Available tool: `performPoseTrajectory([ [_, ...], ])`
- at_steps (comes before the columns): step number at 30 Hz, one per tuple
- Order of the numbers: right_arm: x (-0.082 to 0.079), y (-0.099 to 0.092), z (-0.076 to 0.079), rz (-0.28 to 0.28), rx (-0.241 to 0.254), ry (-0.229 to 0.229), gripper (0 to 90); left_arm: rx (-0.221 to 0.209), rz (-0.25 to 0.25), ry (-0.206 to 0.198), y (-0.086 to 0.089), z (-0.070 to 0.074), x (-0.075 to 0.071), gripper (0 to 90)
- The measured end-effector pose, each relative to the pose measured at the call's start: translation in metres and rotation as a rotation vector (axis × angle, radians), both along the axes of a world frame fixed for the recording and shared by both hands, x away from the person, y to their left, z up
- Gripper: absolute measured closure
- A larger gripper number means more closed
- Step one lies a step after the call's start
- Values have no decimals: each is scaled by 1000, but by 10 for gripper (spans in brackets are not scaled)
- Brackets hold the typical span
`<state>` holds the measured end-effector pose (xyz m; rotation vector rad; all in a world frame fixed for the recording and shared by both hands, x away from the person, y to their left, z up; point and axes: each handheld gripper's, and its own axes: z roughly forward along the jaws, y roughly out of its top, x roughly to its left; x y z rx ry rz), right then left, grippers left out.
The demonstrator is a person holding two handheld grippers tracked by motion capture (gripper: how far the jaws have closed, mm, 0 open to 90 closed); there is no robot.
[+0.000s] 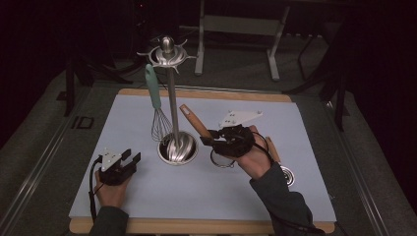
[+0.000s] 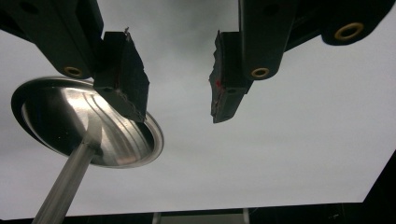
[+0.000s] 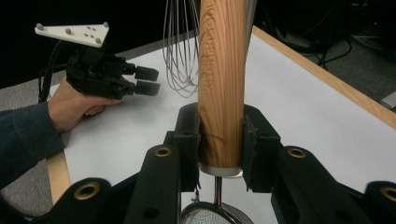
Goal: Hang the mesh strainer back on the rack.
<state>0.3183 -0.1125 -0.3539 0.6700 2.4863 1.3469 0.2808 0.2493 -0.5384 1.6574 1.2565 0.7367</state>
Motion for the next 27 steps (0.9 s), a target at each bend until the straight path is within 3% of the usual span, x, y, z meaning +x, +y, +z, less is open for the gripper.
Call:
performPoseTrajectory([
  [27,-5,7,13,3,52,-60,710,1,-1,0,0,0,0,568],
])
